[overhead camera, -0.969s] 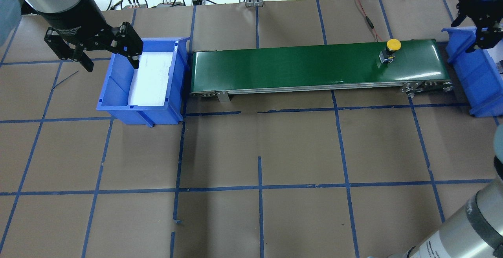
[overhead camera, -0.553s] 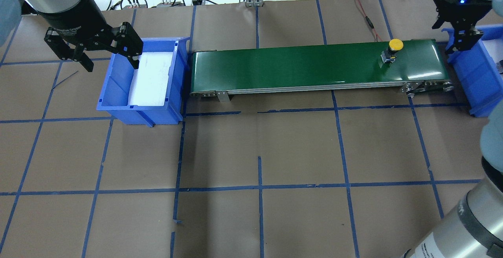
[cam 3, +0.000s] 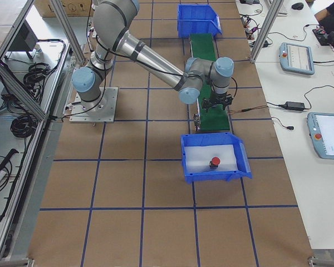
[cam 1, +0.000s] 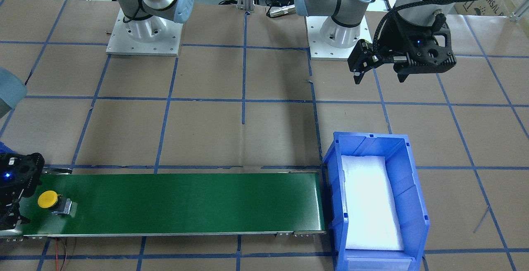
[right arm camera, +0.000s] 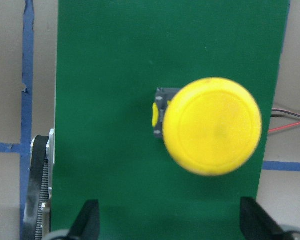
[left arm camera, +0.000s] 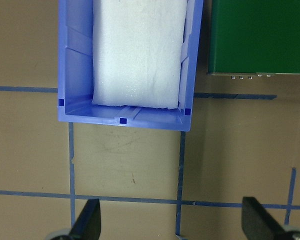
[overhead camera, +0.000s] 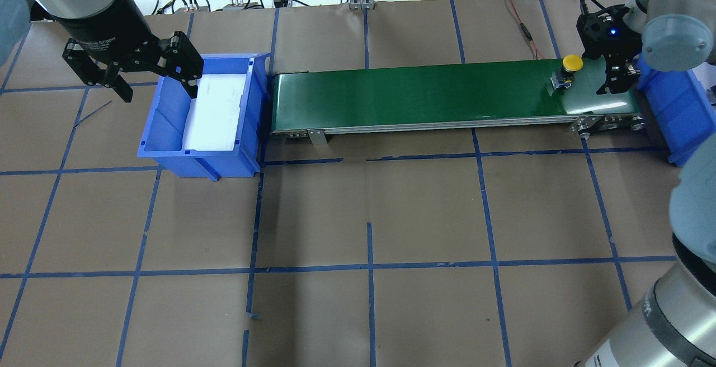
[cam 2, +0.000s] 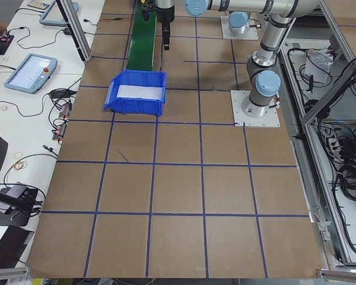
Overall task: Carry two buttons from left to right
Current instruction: 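Close the right gripper on the yellow button at the belt end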
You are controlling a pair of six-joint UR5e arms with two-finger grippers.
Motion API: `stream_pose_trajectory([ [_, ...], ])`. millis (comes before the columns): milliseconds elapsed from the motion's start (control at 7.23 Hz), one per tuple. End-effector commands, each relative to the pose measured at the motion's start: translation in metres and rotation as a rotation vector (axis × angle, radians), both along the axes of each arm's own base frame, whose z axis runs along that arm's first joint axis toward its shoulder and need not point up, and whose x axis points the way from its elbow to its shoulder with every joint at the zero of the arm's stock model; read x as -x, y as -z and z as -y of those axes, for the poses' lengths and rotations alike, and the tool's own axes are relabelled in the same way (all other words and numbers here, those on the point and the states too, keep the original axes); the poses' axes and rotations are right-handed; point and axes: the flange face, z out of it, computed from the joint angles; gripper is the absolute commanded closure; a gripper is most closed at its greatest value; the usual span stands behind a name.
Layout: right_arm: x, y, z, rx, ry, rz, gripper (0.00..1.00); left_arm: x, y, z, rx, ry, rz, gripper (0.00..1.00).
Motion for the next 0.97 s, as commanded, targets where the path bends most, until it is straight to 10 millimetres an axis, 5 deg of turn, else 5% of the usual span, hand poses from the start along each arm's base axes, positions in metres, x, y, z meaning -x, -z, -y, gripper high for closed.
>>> stream_pose_trajectory([
  [0,-0.0042,-0.0016,0.0022,0.017,0.018,0.028,0.00,-0.0006,0.0007,0.0000,-0.001,-0.003,-0.001,0.00],
  [830,-0.0049,0.0022,0.0079,0.021,0.018,0.045,0.00,0.0001,0.0007,-0.0001,-0.001,-0.001,-0.001,0.00],
])
